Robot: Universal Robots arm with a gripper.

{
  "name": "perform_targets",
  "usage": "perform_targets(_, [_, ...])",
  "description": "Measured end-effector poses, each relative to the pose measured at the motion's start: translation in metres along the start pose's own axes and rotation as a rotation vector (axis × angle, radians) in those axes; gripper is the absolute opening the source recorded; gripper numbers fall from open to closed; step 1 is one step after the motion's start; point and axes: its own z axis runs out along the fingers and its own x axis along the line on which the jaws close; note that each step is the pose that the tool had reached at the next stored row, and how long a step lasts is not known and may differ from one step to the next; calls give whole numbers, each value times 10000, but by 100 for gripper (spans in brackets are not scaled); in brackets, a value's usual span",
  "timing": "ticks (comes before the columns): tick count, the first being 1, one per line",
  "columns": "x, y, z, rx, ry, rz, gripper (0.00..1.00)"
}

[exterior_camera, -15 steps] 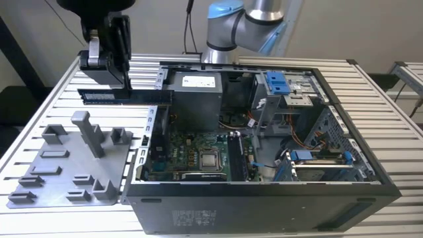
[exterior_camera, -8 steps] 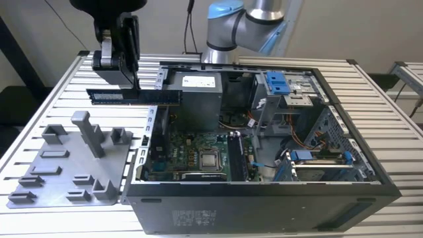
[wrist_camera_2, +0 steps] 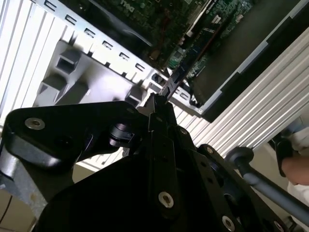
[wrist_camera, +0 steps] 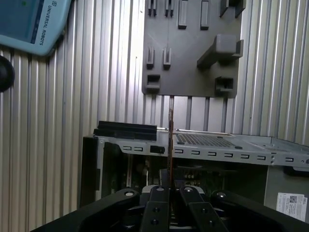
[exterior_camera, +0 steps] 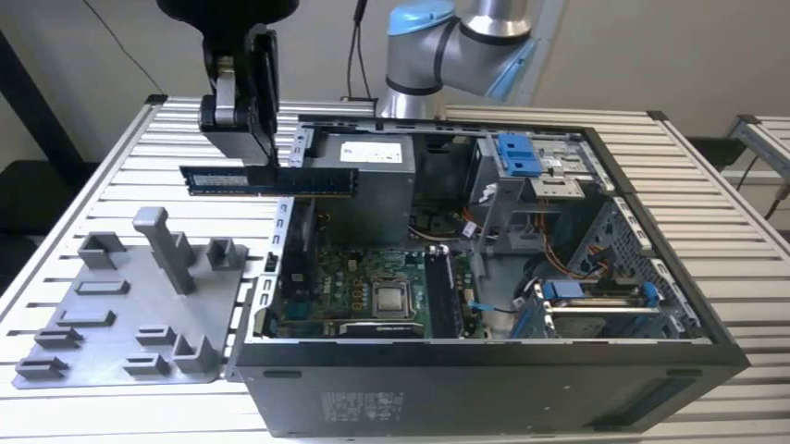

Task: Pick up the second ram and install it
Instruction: 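Pick up the second ram and move it above second insertion slot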

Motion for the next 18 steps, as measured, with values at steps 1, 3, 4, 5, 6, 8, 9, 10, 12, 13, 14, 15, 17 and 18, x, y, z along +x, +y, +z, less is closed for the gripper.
perform_targets(1, [1,-18,0,0,-1,0,14])
perform_targets(3, [2,-55,-1,-1,-1,0,14])
perform_targets(4, [3,-73,-1,-2,-1,0,14])
perform_targets(5, [3,-90,-1,-3,-1,1,14])
perform_targets(6, [4,-109,-1,-3,-1,1,14])
perform_targets(8, [6,-146,-2,-4,-1,0,14])
perform_targets(9, [6,-164,-3,-5,0,1,14])
perform_targets(10, [7,-183,-3,-6,-1,0,14])
perform_targets(12, [8,-219,-4,-7,-1,1,14])
perform_targets(13, [9,-238,-4,-8,0,0,14])
perform_targets(14, [10,-255,-4,-8,0,0,14])
perform_targets(15, [10,-273,-4,-8,-1,0,14])
perform_targets(17, [12,-309,-5,-10,0,0,14])
perform_targets(18, [13,-329,-5,-10,-1,0,14])
